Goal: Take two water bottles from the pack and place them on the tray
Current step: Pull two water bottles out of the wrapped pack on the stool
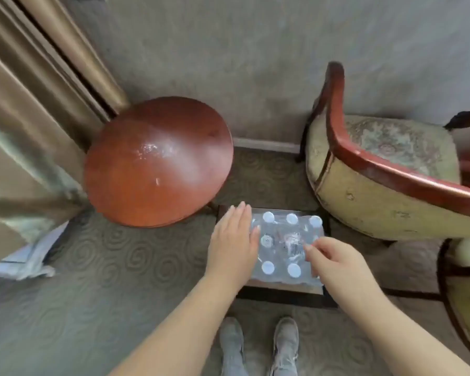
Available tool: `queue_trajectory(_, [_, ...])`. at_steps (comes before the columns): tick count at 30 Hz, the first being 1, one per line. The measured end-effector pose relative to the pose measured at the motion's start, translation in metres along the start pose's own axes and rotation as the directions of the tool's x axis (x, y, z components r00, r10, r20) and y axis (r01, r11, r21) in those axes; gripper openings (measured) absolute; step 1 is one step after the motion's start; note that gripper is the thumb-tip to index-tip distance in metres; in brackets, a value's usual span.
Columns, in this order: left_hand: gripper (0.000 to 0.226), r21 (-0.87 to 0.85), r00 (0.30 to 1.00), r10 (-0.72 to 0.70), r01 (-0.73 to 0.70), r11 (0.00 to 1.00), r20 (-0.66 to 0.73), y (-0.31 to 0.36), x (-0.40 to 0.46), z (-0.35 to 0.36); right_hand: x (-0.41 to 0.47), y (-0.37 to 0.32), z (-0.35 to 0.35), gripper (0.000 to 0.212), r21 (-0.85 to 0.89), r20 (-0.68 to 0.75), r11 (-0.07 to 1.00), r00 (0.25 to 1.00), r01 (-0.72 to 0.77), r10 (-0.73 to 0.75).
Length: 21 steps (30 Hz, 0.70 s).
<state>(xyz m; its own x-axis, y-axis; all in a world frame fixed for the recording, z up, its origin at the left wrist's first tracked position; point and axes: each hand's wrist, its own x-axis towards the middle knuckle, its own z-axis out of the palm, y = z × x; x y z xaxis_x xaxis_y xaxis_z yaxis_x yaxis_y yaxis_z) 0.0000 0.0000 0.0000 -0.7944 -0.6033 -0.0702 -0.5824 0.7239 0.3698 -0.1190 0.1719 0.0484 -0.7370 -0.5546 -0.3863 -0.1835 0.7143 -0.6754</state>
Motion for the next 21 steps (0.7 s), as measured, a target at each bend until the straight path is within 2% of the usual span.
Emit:
queue_trajectory(3, [0.062,0.026,0.99,-0.129,0.127,0.992,0.059,-0.012,0.035,0.049,0.008,0.033,0.022,0.036,-0.009,0.009,0.999,0.999,-0.043,0.043])
queue_trajectory(6, [0.062,0.053,0.986,-0.144,0.14,0.989,0.089,-0.022,0.052,0.092,0.015,0.048,0.036,0.033,0.011,0.036,0.995,0.995,-0.099,0.098])
queue_trajectory(8, [0.061,0.04,0.989,-0.139,0.137,0.99,0.044,-0.028,0.052,0.105,0.022,0.051,0.043,0.029,-0.002,0.018,0.995,0.995,-0.1,0.1])
queue_trajectory(11, [0.061,-0.01,0.988,-0.149,0.15,0.989,0.044,-0.029,0.051,0.111,0.032,0.042,0.057,0.005,-0.142,-0.02,0.983,0.993,0.113,-0.117])
queue_trajectory(13, [0.061,-0.047,0.986,-0.159,0.162,0.986,0.05,-0.029,0.051,0.11,0.046,0.038,0.069,0.028,-0.25,0.052,0.932,0.965,0.261,-0.256])
queue_trajectory(15, [0.062,-0.073,0.981,-0.185,0.189,0.979,0.053,-0.028,0.05,0.109,0.064,0.037,0.081,0.043,-0.354,0.145,0.87,0.94,0.342,-0.31])
queue_trajectory(18, [0.061,-0.095,0.978,-0.202,0.206,0.974,0.053,-0.026,0.049,0.109,0.081,0.041,0.099,0.046,-0.494,0.259,0.769,0.913,0.405,-0.315])
queue_trajectory(21, [0.06,-0.121,0.981,-0.19,0.194,0.974,0.044,-0.03,0.049,0.11,0.091,0.056,0.11,0.041,-0.559,0.236,0.678,0.876,0.477,-0.421])
